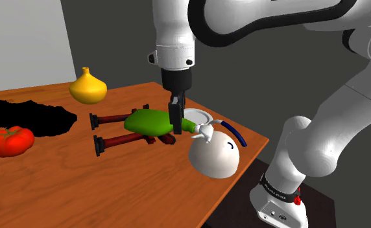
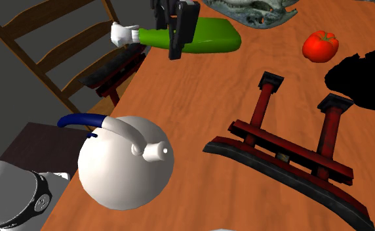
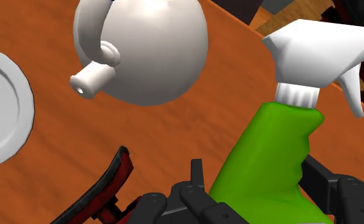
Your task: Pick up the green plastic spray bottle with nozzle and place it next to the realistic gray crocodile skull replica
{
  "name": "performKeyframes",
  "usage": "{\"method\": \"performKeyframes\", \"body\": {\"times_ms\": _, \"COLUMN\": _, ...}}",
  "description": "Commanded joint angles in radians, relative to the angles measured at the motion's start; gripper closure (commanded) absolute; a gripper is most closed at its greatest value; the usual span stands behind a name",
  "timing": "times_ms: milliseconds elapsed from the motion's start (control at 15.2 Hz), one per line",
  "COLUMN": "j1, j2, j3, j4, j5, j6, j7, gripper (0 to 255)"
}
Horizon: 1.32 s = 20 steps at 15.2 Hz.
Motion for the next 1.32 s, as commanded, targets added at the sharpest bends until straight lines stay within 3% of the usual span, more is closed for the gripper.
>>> {"method": "performKeyframes", "body": {"times_ms": 0, "j1": -0.001, "j2": -0.002, "j3": -0.002, "j4": 0.025, "j5": -0.001, "j6": -0.028, "j7": 0.001, "gripper": 255}}
{"method": "performKeyframes", "body": {"times_ms": 132, "j1": -0.001, "j2": -0.003, "j3": -0.004, "j4": 0.049, "j5": -0.002, "j6": -0.052, "j7": 0.002, "gripper": 255}}
{"method": "performKeyframes", "body": {"times_ms": 660, "j1": 0.052, "j2": 0.219, "j3": 0.135, "j4": 0.267, "j5": -0.031, "j6": -0.045, "j7": 0.219, "gripper": 255}}
{"method": "performKeyframes", "body": {"times_ms": 990, "j1": 0.109, "j2": 0.397, "j3": 0.207, "j4": 0.449, "j5": -0.1, "j6": -0.062, "j7": 0.366, "gripper": 255}}
{"method": "performKeyframes", "body": {"times_ms": 1254, "j1": 0.187, "j2": 0.562, "j3": 0.243, "j4": 0.631, "j5": -0.181, "j6": -0.099, "j7": 0.481, "gripper": 255}}
